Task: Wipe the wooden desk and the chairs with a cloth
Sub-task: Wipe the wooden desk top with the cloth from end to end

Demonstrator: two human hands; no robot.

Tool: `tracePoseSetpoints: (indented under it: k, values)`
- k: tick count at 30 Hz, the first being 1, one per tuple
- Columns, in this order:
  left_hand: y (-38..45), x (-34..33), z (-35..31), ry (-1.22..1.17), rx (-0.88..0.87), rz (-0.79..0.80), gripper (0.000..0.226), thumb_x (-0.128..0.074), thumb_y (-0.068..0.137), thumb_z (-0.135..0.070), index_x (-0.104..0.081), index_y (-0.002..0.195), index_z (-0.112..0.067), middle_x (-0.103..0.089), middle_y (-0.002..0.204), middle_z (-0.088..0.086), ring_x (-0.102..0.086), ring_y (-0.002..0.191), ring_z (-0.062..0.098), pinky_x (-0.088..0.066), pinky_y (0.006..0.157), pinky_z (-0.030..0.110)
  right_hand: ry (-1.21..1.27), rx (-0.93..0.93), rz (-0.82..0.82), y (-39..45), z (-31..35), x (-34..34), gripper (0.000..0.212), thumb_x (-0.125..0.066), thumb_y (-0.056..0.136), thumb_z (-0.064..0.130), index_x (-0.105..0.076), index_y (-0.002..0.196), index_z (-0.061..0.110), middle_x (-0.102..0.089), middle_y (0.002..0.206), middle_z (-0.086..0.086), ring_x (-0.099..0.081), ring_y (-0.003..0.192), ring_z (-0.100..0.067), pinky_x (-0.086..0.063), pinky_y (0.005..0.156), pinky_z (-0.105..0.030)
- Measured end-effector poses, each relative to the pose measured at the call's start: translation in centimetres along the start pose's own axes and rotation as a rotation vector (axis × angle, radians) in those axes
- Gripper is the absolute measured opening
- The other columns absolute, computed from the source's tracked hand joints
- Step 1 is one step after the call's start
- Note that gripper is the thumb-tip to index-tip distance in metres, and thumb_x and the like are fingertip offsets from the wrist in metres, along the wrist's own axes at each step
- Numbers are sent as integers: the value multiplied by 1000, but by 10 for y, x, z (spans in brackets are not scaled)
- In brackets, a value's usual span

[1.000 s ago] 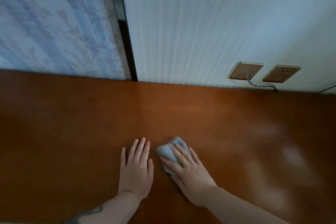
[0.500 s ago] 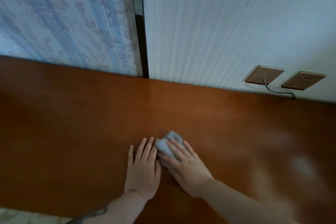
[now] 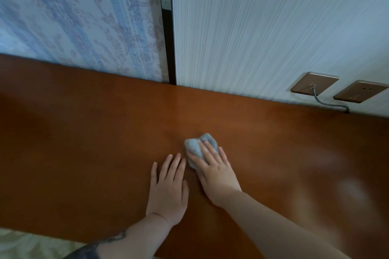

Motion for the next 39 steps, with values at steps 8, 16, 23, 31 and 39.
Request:
tracePoseSetpoints:
  k: [8,16,23,31,39]
  values:
    - [0,1,-1,5,-12,-5,53,-28,95,-35,-47,141,-18,-42,149,-2,-27,142,19,-16,112,50,-172,265,202,-42,-74,8,54,-11,96,47,-7,150,49,2,162,8,10,148,-10,8,118,-35]
    - [-1,1,-1,-20,-5,4,53,-28,95,-33,-45,143,-17,-38,152,-2,-24,144,18,-15,114,51,24,-159,-94,-7,-12,-1,52,-30,102,33,-19,153,36,-8,163,0,7,149,-16,5,121,-41]
    - [0,1,-1,-6,-10,11,53,-27,96,-35,-45,143,-18,-39,151,-1,-27,143,20,-15,112,51,-235,326,79,-37,-78,3,54,-27,97,43,-21,150,41,-19,160,0,-10,149,-16,-2,118,-37]
    - [0,1,-1,-26,10,13,53,-28,94,-33,-45,142,-18,-39,151,-1,-26,144,19,-15,113,51,12,-161,-79,-4,-15,-3,52,-30,101,37,-19,152,36,-7,163,1,8,149,-16,4,121,-42]
    - [16,14,-2,-188,186,-84,42,-38,92,-33,-56,129,-26,-53,134,-6,-40,131,16,-27,112,47,-30,-117,-91,-35,-77,5,48,-31,100,37,-29,148,40,-19,160,3,-10,149,-16,-4,119,-38]
Point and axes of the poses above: each hand's wrist, its own y-axis towards the middle knuckle, its own x-axis out of the back of the hand, z = x × y, the point moved 6 cm from there along y, towards the middle knuckle
